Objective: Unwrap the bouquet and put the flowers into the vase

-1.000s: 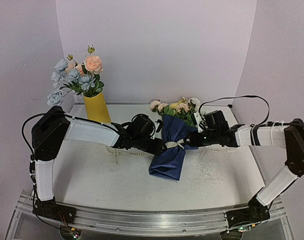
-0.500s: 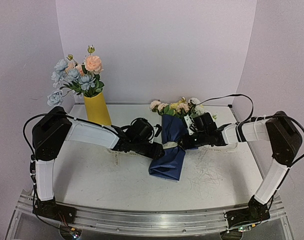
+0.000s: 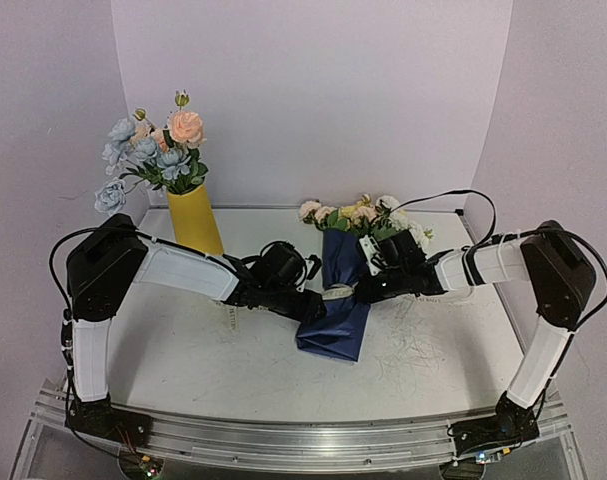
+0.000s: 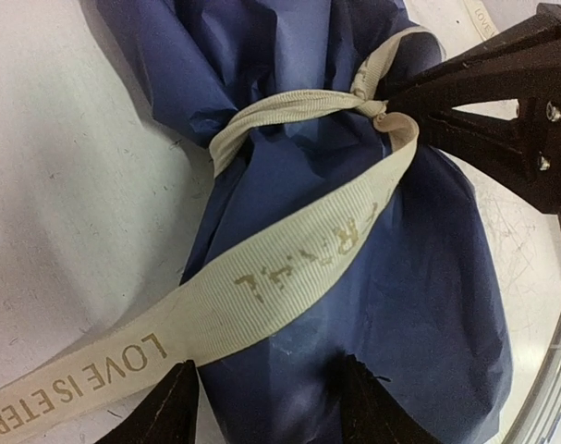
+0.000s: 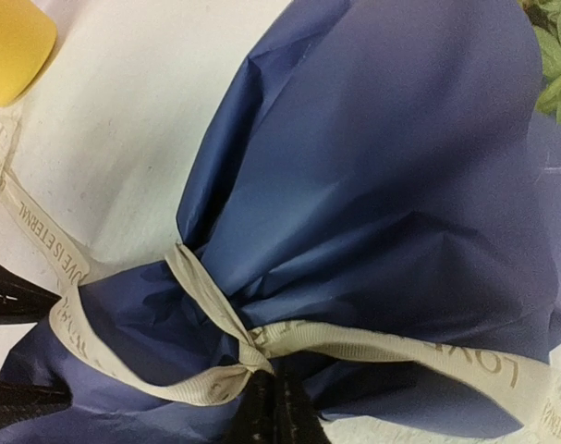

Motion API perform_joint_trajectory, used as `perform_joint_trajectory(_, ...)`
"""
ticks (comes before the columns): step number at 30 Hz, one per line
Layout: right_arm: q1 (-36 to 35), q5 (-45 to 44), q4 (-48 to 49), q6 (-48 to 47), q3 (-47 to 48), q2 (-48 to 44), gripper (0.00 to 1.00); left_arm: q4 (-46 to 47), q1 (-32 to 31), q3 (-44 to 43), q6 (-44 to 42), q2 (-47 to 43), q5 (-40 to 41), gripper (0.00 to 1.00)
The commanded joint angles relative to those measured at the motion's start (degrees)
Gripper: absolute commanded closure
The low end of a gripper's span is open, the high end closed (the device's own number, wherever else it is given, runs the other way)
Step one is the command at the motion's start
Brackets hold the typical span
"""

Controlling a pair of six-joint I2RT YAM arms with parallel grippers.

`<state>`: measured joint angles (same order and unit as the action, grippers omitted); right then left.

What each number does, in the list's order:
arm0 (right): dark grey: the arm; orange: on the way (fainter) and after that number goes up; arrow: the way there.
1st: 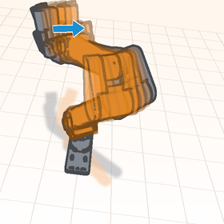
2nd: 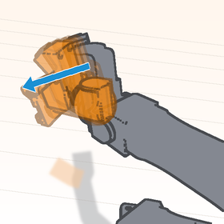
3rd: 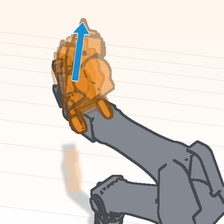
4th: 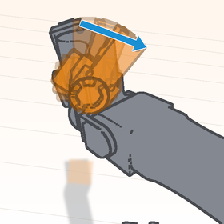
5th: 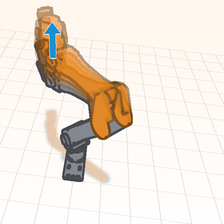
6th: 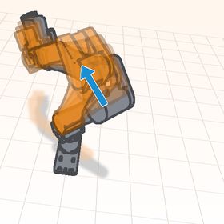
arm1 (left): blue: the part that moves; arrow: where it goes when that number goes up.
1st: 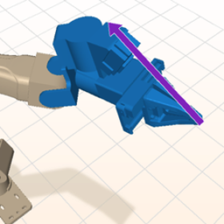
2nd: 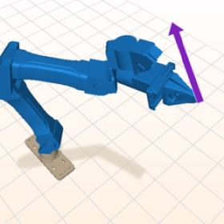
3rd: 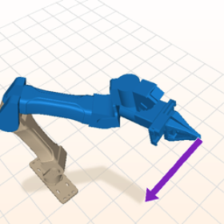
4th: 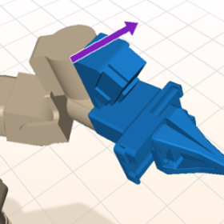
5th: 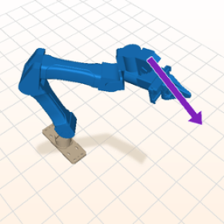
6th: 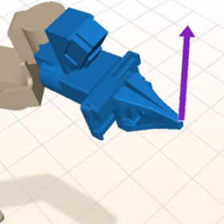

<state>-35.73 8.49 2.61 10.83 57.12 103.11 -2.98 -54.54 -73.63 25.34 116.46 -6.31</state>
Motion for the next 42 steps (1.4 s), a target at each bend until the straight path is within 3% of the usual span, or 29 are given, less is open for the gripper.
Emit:
perform_joint_trajectory(1, -0.28, -2.16, 0.25, 0.65, -1.94, -4.04, 1.0, 0.27, 0.05, 0.34, -0.14, 0.34, 0.39, 0.47)
perform_joint_trajectory(11, -0.23, -8.45, 0.05, 8.77, -6.73, -13.12, 1.0, -0.09, -0.48, 0.66, 0.05, 1.0, 1.6, 0.47)
perform_joint_trajectory(16, -0.2, -10.82, -1.69, 14.09, -8.46, -12.96, 1.0, -0.18, -0.69, 1.15, 0.41, 0.67, 2.08, 0.48)
perform_joint_trajectory(20, -0.16, -9.38, -2.52, 16.16, -9.15, -10.66, 0.93, -0.26, -0.83, 1.2, 0.63, 0.61, 2.26, 0.48)
perform_joint_trajectory(24, -0.13, -10.39, -2.52, 14.88, -10.24, -12.58, 0.87, -0.27, -1.08, 0.75, 0.85, 0.75, 2.33, 0.48)
perform_joint_trajectory(30, -0.21, -6.93, -1.22, 9.33, -10.53, -17.73, 0.68, -0.36, -1.4, 0.0, 1.0, 0.67, 2.44, 0.48)
perform_joint_trajectory(35, -0.22, -4.75, -2.15, 3.99, -6.09, -15.18, 0.57, -0.49, -1.89, -1.02, 1.37, 1.15, 2.64, 0.48)
perform_joint_trajectory(42, -0.32, -4.01, -4.6, 0.04, -2.08, -10.22, 0.55, -1.19, -2.0, -1.27, 1.51, 0.91, 3.3, 0.48)
